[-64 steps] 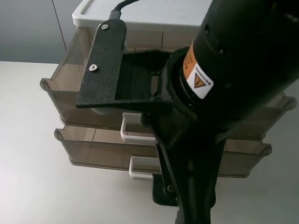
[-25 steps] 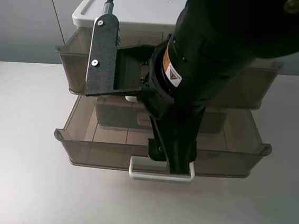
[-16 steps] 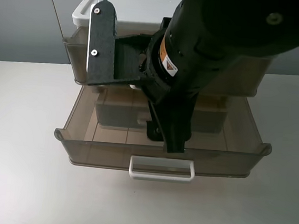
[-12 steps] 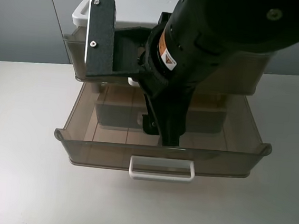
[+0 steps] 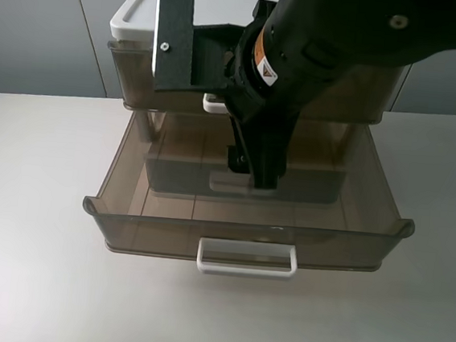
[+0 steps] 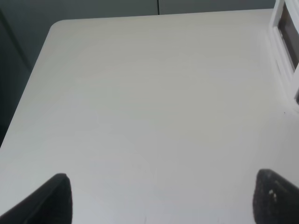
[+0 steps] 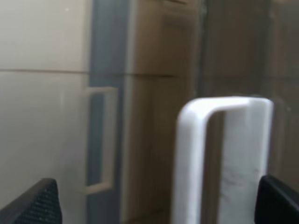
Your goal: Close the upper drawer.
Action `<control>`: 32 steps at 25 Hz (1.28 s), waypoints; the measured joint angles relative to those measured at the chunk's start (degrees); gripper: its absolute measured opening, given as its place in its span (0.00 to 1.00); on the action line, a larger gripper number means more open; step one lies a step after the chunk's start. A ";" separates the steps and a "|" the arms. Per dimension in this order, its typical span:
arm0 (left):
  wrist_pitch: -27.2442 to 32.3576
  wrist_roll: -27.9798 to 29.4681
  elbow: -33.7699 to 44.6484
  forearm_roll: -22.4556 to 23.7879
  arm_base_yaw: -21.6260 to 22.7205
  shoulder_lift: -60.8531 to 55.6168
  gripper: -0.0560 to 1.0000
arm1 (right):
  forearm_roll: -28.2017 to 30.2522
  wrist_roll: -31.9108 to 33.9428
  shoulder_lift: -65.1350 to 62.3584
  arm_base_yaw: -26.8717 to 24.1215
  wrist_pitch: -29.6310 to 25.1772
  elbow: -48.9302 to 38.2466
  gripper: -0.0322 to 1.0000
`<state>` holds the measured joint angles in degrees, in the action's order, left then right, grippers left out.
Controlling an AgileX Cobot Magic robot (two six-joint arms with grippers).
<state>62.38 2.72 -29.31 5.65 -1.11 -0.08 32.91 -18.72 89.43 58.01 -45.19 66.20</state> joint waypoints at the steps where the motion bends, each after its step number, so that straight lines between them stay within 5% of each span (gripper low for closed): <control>1: 0.00 0.00 0.00 0.00 0.00 0.00 0.75 | 0.34 0.00 0.00 -0.19 0.10 0.00 0.64; 32: 0.00 -0.12 0.00 0.00 0.00 0.00 0.75 | 0.87 -0.10 2.10 -2.75 11.23 0.00 0.64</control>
<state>62.38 2.61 -29.31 5.65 -1.11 -0.08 33.78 -18.83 91.53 55.26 -33.96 66.20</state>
